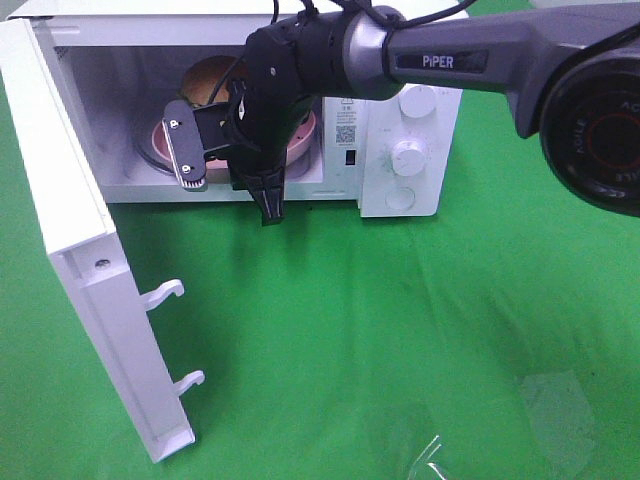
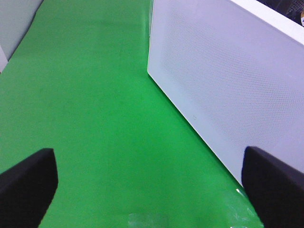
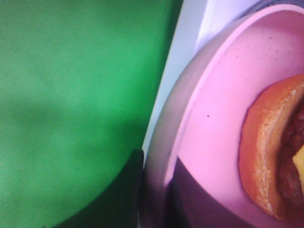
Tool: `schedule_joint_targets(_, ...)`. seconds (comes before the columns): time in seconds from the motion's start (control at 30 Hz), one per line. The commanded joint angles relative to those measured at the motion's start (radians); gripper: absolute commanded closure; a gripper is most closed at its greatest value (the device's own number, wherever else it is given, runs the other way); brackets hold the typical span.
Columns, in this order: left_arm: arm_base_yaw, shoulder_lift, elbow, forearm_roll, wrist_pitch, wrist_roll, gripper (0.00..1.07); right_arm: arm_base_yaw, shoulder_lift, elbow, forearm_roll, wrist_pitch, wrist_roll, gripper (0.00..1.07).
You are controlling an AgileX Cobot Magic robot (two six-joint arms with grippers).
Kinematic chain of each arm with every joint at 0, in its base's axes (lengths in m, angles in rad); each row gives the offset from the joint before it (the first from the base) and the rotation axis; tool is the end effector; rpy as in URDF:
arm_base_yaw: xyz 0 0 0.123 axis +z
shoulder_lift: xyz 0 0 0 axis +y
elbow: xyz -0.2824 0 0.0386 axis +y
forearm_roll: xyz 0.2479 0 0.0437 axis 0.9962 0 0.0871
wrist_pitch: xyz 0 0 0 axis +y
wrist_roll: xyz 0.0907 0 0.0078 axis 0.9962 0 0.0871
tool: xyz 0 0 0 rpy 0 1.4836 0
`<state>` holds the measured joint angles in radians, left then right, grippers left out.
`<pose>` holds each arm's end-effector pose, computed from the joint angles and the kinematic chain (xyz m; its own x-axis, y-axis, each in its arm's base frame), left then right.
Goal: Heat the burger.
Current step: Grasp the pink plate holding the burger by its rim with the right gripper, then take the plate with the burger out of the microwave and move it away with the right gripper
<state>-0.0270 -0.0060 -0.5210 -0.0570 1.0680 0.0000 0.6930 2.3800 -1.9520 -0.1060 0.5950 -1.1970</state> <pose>-0.0088 -0.0043 0.2824 -0.4394 -0.0156 -0.8981 0.0598 0.9971 -0.0466 0.4102 0.3336 0.1537 0.4114 -0.9032 -0.1222 -0.7653 -0.2695 -0.5846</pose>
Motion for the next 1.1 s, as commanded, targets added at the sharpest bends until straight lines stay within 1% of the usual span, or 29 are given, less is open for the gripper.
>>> schedule_joint_targets(0.03,0.001,-0.002,0.003,0.002,0.001,0.0,0.09,0.005,-0.036,0.024,0.006,0.009,-0.048,1.07)
schedule_joint_targets(0.07,0.001,-0.002,0.003,0.002,0.001,0.0,0.09,0.005,-0.063,0.055,0.006,-0.014,-0.073,1.07)
schedule_joint_targets(0.1,0.001,-0.002,0.003,0.002,0.001,0.0,0.09,0.005,-0.063,0.055,0.006,-0.014,-0.073,1.07)
schedule_joint_targets(0.13,0.001,-0.002,0.003,0.002,0.001,0.0,0.09,0.005,-0.086,0.09,0.003,-0.048,-0.075,1.07)
schedule_joint_targets(0.23,0.001,-0.002,0.003,0.002,0.001,0.0,0.09,0.005,-0.098,0.107,-0.004,-0.064,-0.075,1.07)
schedule_joint_targets(0.27,0.001,-0.002,0.003,0.002,0.001,0.0,0.09,0.005,-0.117,0.138,-0.025,-0.086,-0.076,1.07)
schedule_joint_targets(0.3,0.001,-0.002,0.003,0.002,0.001,0.0,0.09,0.005,-0.117,0.138,-0.025,-0.086,-0.076,1.07)
schedule_joint_targets(0.37,0.001,-0.002,0.003,0.002,0.001,0.0,0.09,0.005,-0.161,0.226,-0.055,-0.147,-0.083,1.07)
schedule_joint_targets(0.4,0.001,-0.002,0.003,0.002,0.001,0.0,0.09,0.005,-0.161,0.226,-0.055,-0.147,-0.083,1.07)
schedule_joint_targets(0.43,0.001,-0.002,0.003,0.002,0.001,0.0,0.09,0.005,-0.185,0.278,-0.065,-0.192,-0.097,1.07)
schedule_joint_targets(0.47,0.001,-0.002,0.003,0.002,0.001,0.0,0.09,0.005,-0.185,0.278,-0.065,-0.192,-0.097,1.07)
schedule_joint_targets(0.5,0.001,-0.002,0.003,0.002,0.001,0.0,0.09,0.005,-0.205,0.321,-0.068,-0.236,-0.102,1.07)
schedule_joint_targets(0.53,0.001,-0.002,0.003,0.002,0.001,0.0,0.09,0.005,-0.205,0.321,-0.068,-0.236,-0.102,1.07)
schedule_joint_targets(0.57,0.001,-0.002,0.003,0.002,0.001,0.0,0.09,0.005,-0.225,0.367,-0.068,-0.287,-0.107,1.07)
schedule_joint_targets(0.6,0.001,-0.002,0.003,0.002,0.001,0.0,0.09,0.005,-0.225,0.367,-0.068,-0.287,-0.107,1.07)
schedule_joint_targets(0.67,0.001,-0.002,0.003,0.002,0.001,0.0,0.09,0.005,-0.258,0.427,-0.078,-0.352,-0.115,1.07)
schedule_joint_targets(0.7,0.001,-0.002,0.003,0.002,0.001,0.0,0.09,0.005,-0.258,0.427,-0.078,-0.352,-0.115,1.07)
schedule_joint_targets(0.73,0.001,-0.002,0.003,0.002,0.001,0.0,0.09,0.005,-0.275,0.459,-0.088,-0.38,-0.114,1.07)
schedule_joint_targets(0.83,0.001,-0.002,0.003,0.002,0.001,0.0,0.09,0.005,-0.292,0.489,-0.087,-0.4,-0.114,1.07)
schedule_joint_targets(0.87,0.001,-0.002,0.003,0.002,0.001,0.0,0.09,0.005,-0.312,0.524,-0.087,-0.415,-0.114,1.07)
schedule_joint_targets(0.9,0.001,-0.002,0.003,0.002,0.001,0.0,0.09,0.005,-0.312,0.524,-0.087,-0.415,-0.114,1.07)
schedule_joint_targets(0.93,0.001,-0.002,0.003,0.002,0.001,0.0,0.09,0.005,-0.333,0.559,-0.087,-0.431,-0.114,1.07)
schedule_joint_targets(1.0,0.001,-0.002,0.003,0.002,0.001,0.0,0.09,0.005,-0.342,0.574,-0.086,-0.438,-0.114,1.07)
schedule_joint_targets(1.03,0.001,-0.002,0.003,0.002,0.001,0.0,0.09,0.005,-0.363,0.612,-0.083,-0.462,-0.114,1.07)
schedule_joint_targets(1.07,0.001,-0.002,0.003,0.002,0.001,0.0,0.09,0.005,-0.363,0.612,-0.083,-0.462,-0.114,1.07)
schedule_joint_targets(1.1,0.001,-0.002,0.003,0.002,0.001,0.0,0.09,0.006,-0.382,0.643,-0.082,-0.474,-0.114,1.07)
